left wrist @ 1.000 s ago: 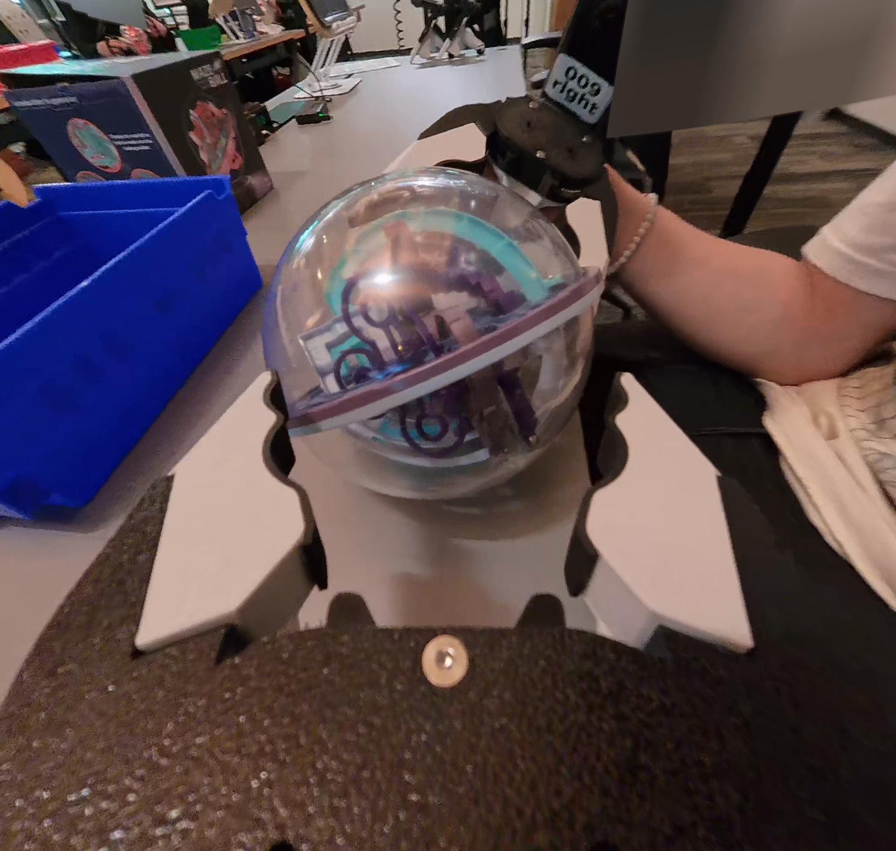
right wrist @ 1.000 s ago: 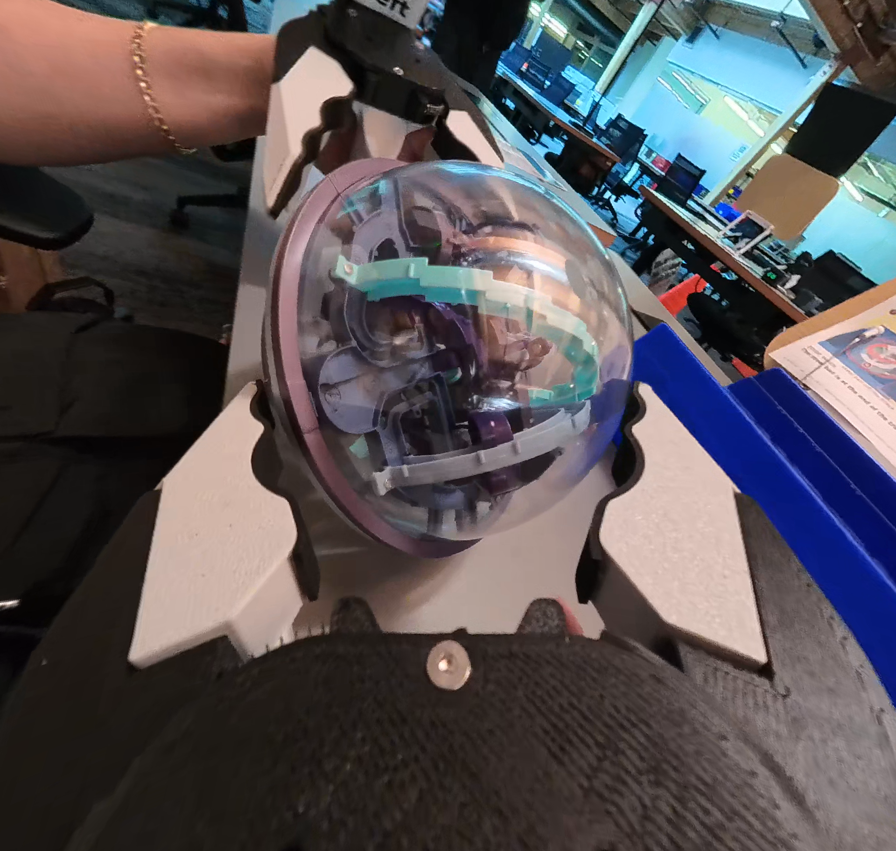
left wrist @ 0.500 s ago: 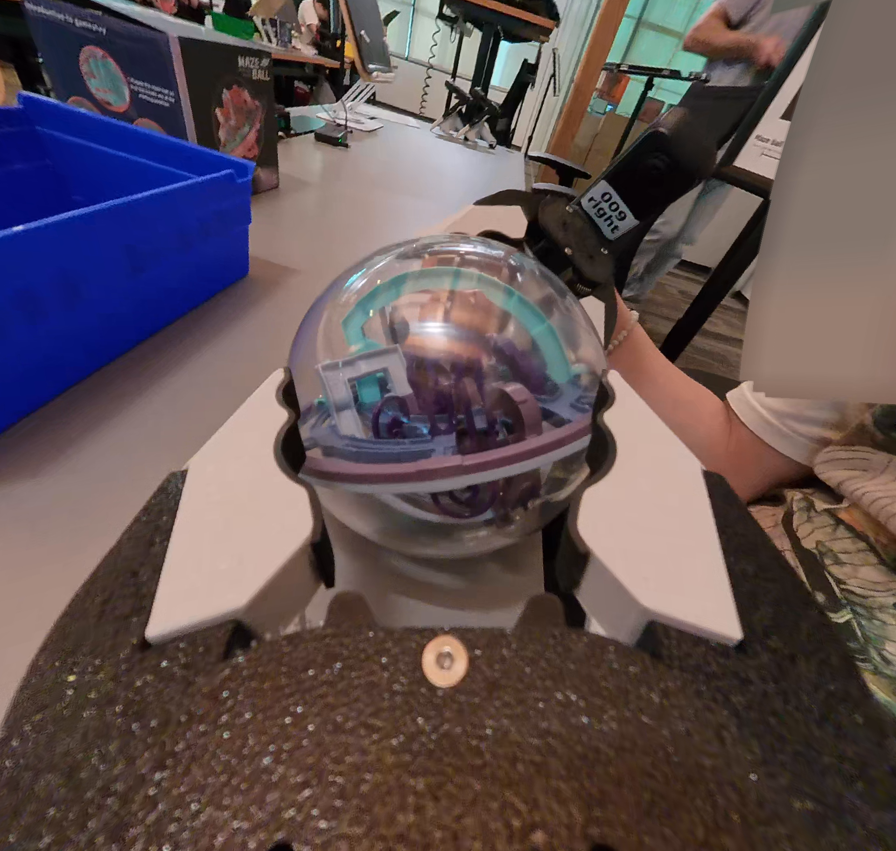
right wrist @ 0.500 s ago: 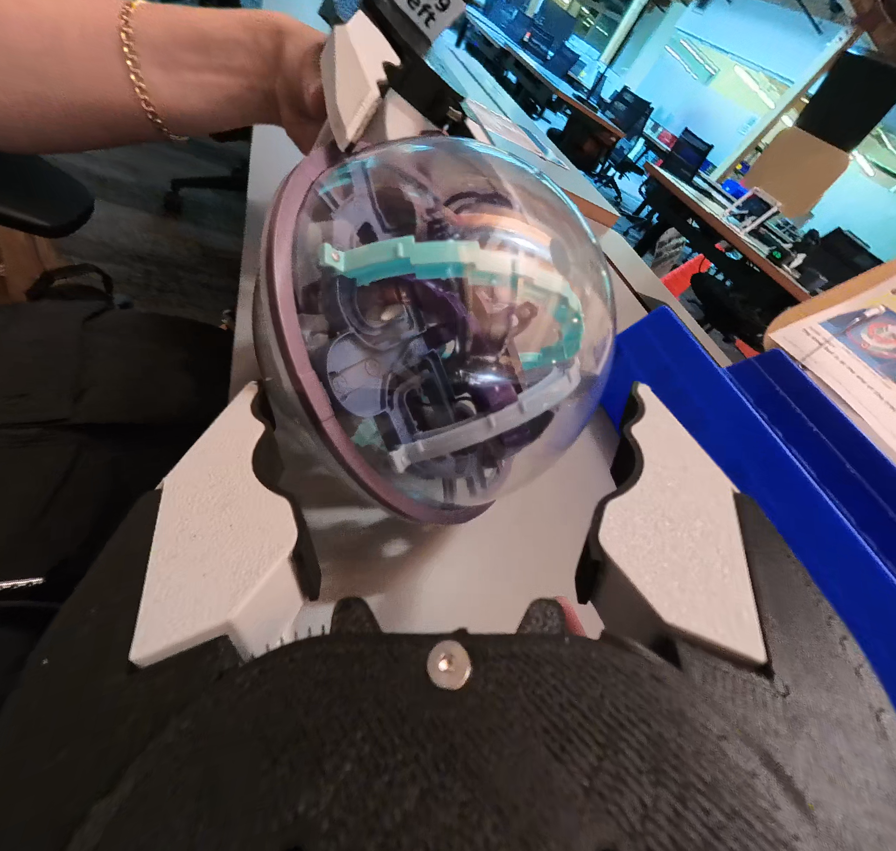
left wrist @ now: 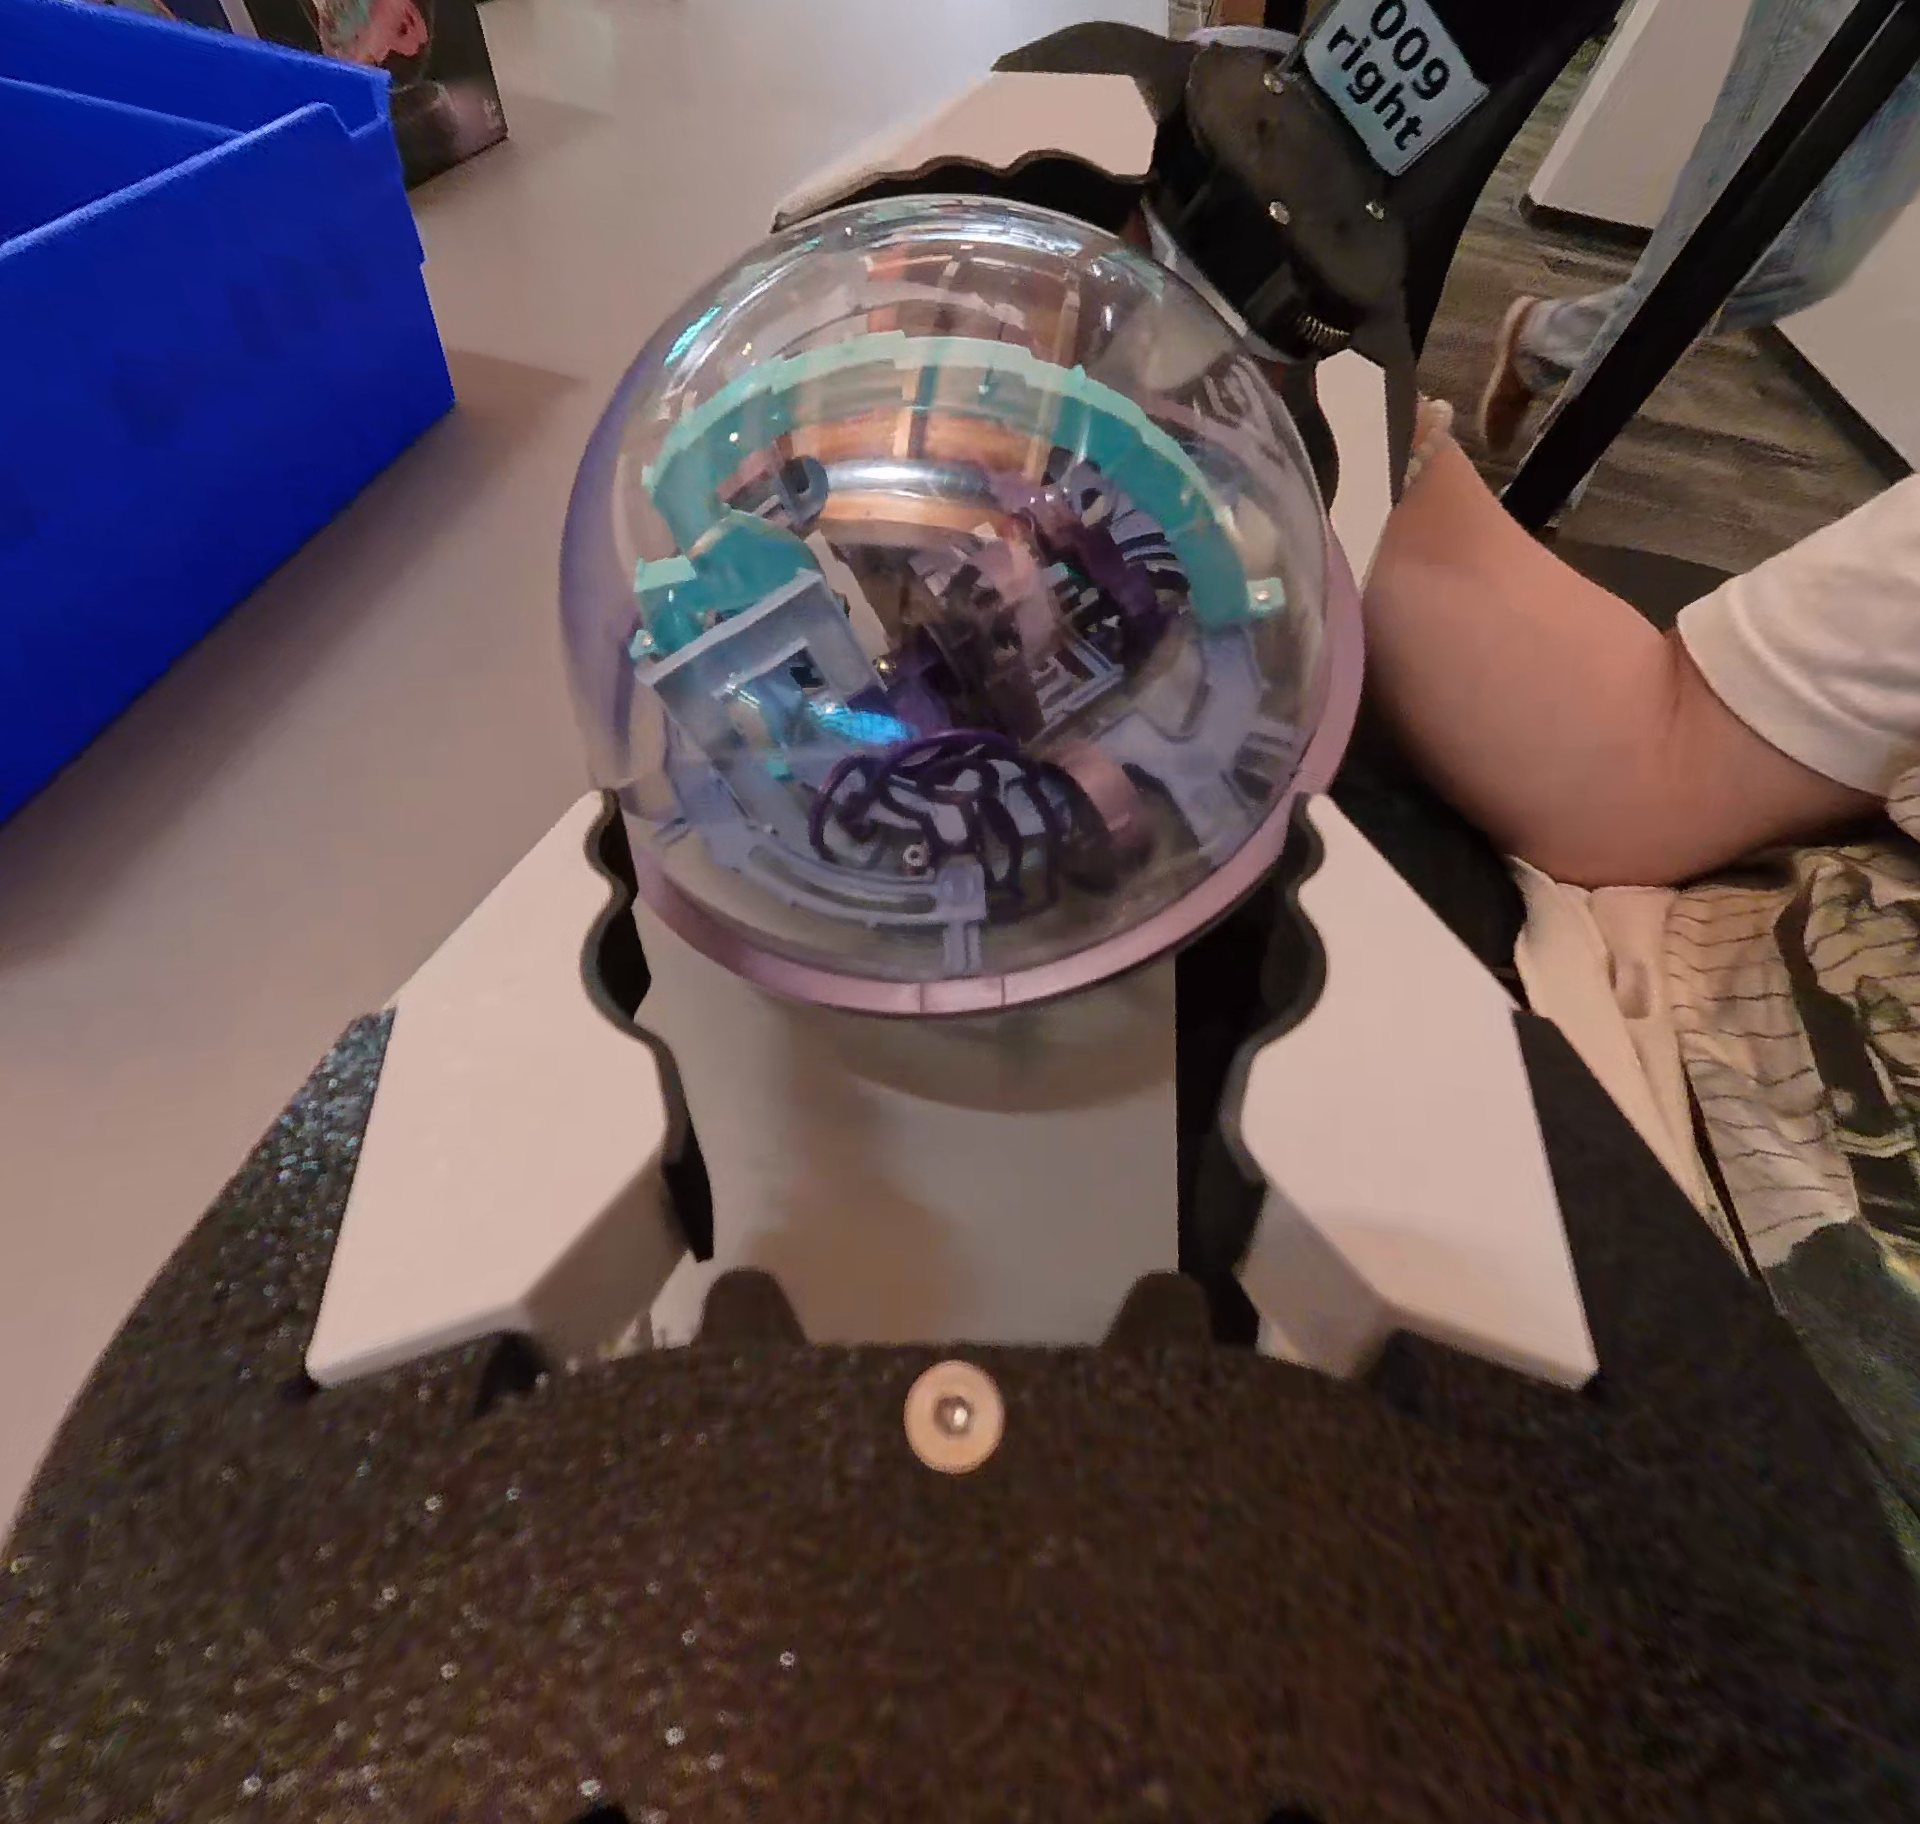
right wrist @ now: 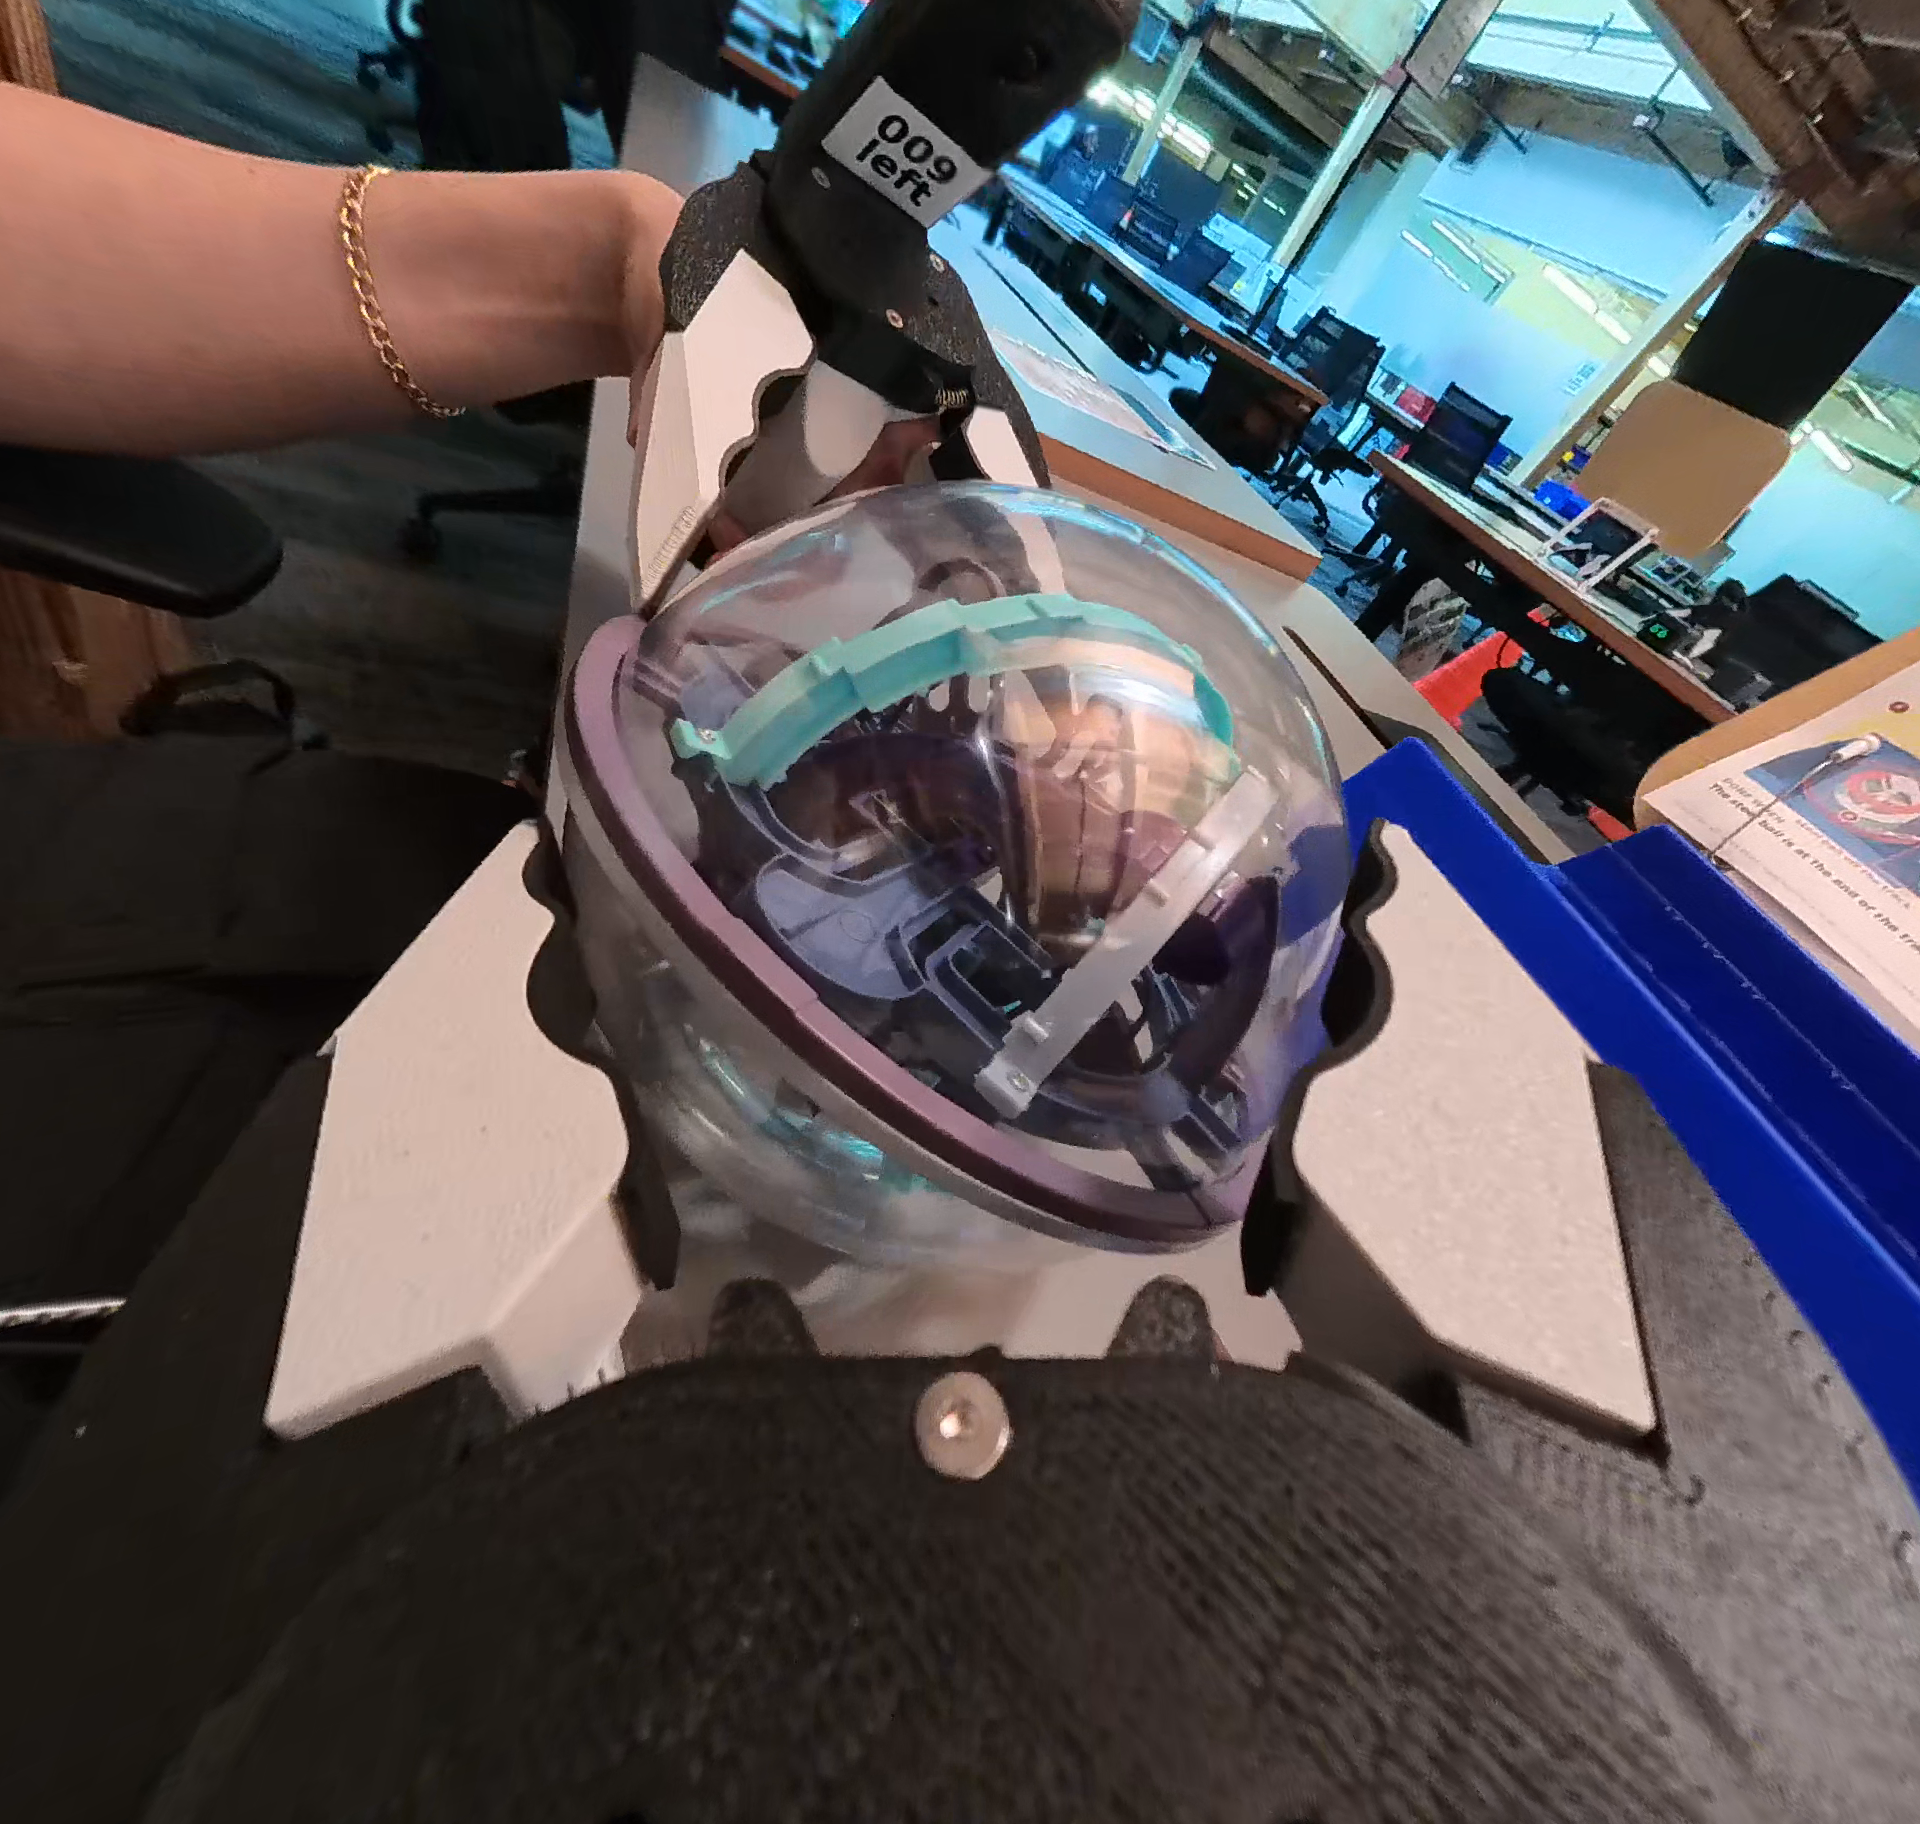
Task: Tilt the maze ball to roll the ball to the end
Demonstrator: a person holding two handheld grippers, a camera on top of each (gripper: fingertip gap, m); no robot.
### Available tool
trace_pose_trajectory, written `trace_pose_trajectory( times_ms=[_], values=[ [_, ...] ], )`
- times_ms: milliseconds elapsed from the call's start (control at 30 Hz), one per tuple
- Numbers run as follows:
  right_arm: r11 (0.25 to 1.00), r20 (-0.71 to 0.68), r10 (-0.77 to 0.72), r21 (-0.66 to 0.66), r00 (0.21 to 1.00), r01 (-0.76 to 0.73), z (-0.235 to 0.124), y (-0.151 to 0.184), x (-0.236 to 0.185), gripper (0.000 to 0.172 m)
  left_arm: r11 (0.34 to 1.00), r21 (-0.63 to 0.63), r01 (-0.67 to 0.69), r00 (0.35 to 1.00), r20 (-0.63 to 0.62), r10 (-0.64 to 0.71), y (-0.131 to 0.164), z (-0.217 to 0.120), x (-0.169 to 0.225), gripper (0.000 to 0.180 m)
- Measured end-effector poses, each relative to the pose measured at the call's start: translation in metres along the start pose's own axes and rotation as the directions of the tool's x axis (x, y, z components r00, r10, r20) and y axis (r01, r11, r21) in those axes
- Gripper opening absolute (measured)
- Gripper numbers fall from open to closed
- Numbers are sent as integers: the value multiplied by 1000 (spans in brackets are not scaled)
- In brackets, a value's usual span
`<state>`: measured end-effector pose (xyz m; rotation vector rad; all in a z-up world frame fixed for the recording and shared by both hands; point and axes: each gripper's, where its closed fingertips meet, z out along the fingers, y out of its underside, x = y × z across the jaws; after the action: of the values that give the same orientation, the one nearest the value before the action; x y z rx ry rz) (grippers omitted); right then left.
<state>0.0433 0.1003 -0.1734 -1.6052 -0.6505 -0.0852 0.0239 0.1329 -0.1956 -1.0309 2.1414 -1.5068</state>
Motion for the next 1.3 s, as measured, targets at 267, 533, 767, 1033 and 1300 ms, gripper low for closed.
trace_pose_trajectory(
  times_ms=[267, 533, 767, 1033, 1300],
  values=[
    [989, 1, 112, 96, 994, -111, -14, 7, 9, 142, 997, 46, 55, 998, 12, -56, -12, 9, -1, 118],
    [967, 115, 105, 218, 988, -128, -28, -13, -8, 135, 1000, -20, 1, 997, -77, -3, -4, 9, 16, 109],
    [971, 116, 82, 216, 990, -105, -23, -17, -10, 134, 998, 58, 7, 995, -101, -1, -5, 26, 17, 134],
    [989, -53, 123, 83, 991, -119, -23, 2, 17, 141, 990, -110, 94, 996, 16, -92, 22, 33, -5, 123],
    [986, -64, 159, 58, 985, -156, -19, 9, 20, 150, 987, -135, 86, 996, 30, -83, 21, 40, -3, 124]
  ],
)
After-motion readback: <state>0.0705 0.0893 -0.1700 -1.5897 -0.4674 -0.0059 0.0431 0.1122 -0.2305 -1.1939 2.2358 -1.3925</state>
